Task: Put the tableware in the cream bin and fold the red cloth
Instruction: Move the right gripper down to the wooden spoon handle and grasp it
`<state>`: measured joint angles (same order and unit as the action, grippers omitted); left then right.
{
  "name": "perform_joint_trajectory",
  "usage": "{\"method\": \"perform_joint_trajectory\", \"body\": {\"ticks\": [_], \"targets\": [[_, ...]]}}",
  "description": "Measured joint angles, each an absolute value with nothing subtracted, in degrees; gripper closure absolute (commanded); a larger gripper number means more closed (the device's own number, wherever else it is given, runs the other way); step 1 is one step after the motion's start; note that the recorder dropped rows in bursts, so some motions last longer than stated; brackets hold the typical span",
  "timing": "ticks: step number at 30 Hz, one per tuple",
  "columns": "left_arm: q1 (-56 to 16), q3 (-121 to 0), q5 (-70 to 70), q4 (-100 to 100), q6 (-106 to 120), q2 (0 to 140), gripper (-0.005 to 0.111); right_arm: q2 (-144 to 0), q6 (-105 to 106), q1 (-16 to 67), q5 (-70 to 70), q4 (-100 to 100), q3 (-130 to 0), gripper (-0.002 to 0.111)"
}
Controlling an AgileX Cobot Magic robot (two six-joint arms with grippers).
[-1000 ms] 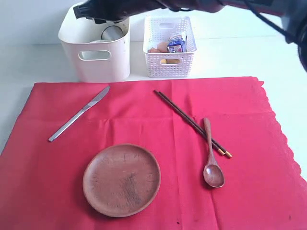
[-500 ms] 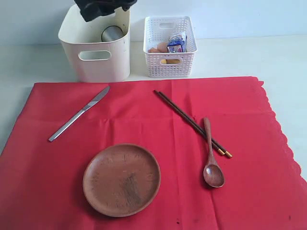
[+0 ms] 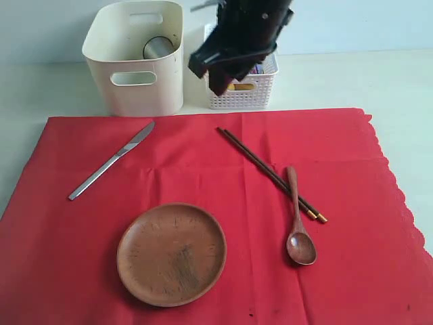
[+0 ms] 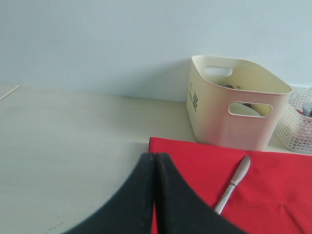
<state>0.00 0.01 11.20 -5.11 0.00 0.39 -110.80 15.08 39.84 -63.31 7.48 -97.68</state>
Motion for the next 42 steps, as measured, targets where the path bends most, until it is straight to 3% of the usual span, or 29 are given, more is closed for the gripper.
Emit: {"method": "perform_joint_trajectory", "body": {"ticks": [10,22,39,42], "targets": [[0.00,0.01,11.20,-5.11,0.00,0.39,0.104,-107.33,9.18,34.32,-58.78,7.10,-80.31,0.062],[0.00,0.01,11.20,-5.11,0.00,0.39,0.104,-106.98,4.90,34.18,-46.48,6.73,-64.58,0.062],[0.00,0.01,11.20,-5.11,0.00,0.39,0.104,-106.90,4.67,34.18,-32.35,5.83,-55.40,0.062],[0.00,0.01,11.20,-5.11,0.00,0.39,0.104,-107.01,4.67,34.18,-31.19,5.83,-54.67,0.070]]}}
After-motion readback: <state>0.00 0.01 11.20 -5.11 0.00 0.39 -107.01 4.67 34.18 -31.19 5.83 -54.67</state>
